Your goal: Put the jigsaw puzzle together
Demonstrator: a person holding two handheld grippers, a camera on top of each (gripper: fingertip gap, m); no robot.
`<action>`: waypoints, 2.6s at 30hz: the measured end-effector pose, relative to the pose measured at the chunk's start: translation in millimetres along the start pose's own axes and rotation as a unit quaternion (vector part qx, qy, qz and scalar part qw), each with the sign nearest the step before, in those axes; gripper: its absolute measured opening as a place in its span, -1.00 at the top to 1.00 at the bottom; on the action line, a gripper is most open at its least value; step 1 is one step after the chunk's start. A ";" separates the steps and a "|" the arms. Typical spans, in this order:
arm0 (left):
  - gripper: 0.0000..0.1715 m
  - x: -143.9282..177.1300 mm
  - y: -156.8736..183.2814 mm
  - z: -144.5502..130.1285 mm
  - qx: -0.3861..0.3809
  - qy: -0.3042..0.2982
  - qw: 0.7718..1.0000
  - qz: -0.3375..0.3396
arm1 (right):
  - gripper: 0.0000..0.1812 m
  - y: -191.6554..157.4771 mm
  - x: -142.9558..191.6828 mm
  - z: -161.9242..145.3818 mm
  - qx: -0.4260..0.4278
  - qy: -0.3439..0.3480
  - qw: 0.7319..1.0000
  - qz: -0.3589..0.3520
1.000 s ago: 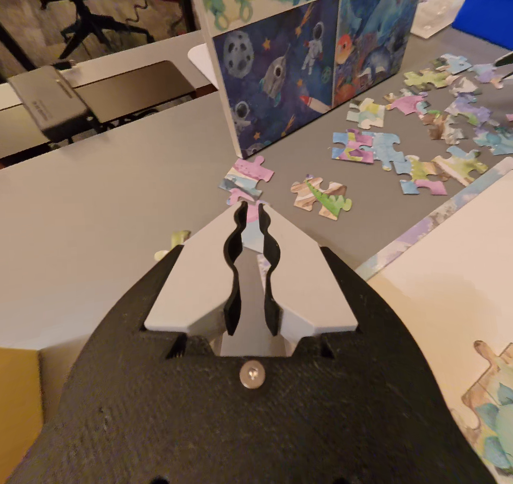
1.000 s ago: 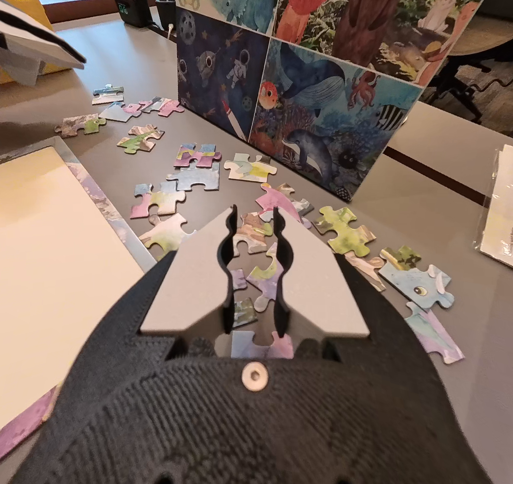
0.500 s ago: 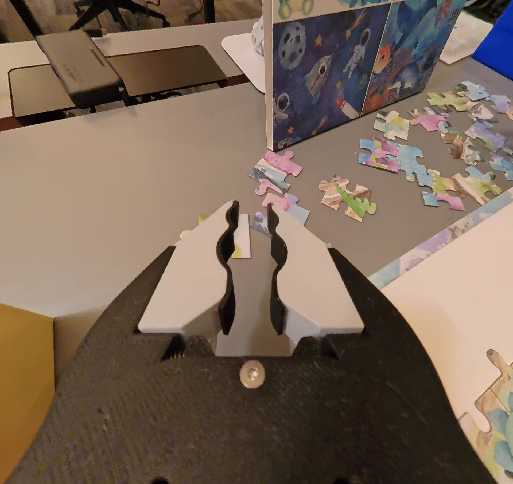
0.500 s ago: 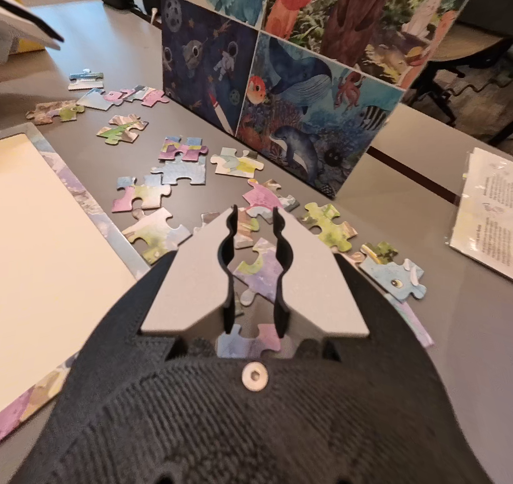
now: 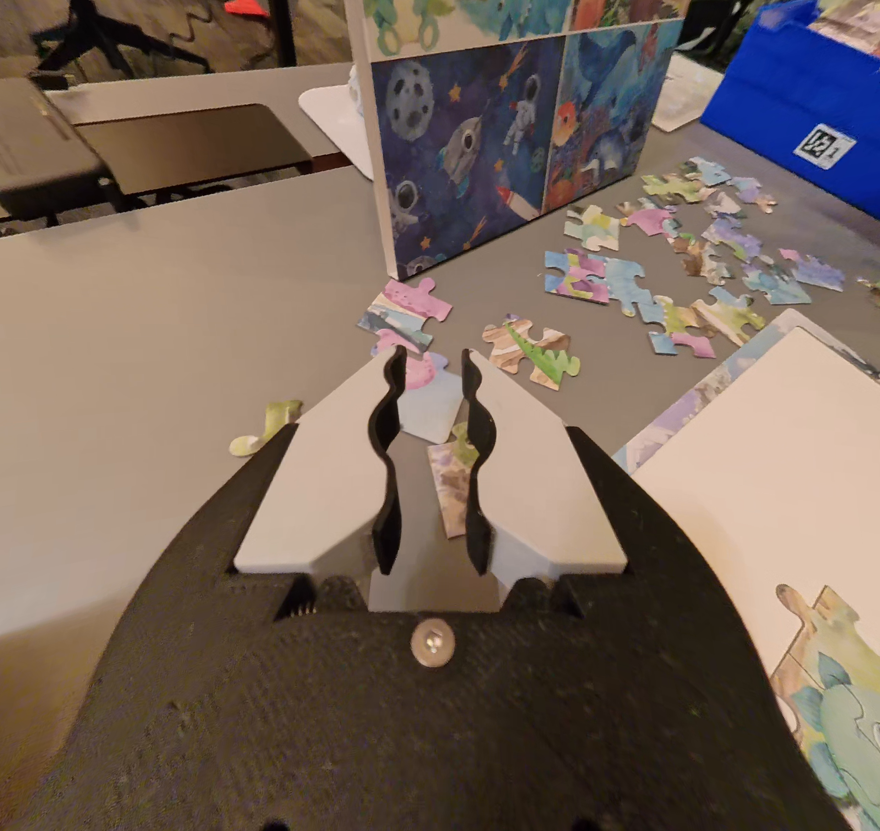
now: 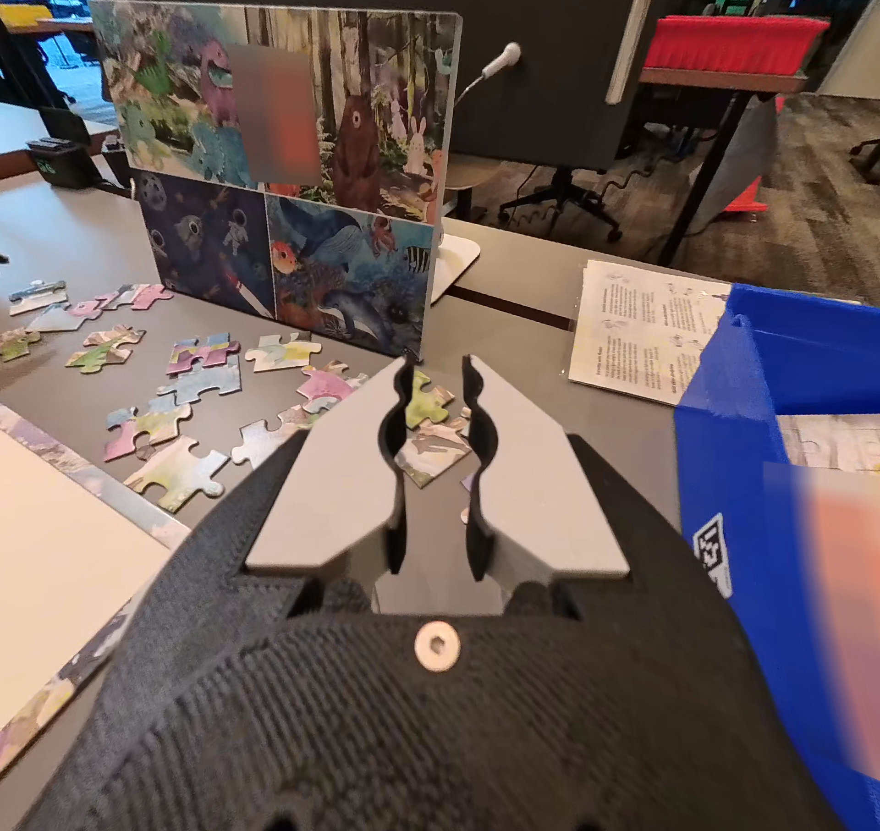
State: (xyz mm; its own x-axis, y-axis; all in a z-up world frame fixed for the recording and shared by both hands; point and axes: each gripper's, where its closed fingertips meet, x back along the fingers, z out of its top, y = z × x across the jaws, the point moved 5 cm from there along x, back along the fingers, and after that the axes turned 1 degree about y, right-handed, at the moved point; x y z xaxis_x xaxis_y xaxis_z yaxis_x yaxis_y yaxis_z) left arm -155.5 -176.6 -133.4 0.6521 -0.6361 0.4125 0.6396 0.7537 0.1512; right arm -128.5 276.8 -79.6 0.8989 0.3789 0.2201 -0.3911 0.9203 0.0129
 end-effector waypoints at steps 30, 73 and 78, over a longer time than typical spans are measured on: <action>0.76 -6.6 19.1 0.1 -0.033 0.005 0.999 -0.029 | 0.69 -74.0 -9.7 -36.4 0.086 -0.137 0.955 0.247; 0.75 -6.4 29.0 5.3 -0.034 0.015 0.998 -0.049 | 0.68 -209.8 5.3 -35.6 0.143 -0.097 0.863 0.474; 0.75 -7.7 29.5 4.1 -0.034 0.013 0.998 -0.049 | 0.69 -278.9 21.0 -33.6 0.143 -0.079 0.825 0.542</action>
State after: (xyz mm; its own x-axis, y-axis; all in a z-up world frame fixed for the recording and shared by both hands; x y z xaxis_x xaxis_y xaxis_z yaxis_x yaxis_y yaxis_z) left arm -143.3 -148.8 -128.5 0.5941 -0.7116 0.3750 0.7267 0.6747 0.1289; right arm 6.1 31.4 -111.3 -0.0369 0.9250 0.3781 -0.9985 -0.0190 -0.0509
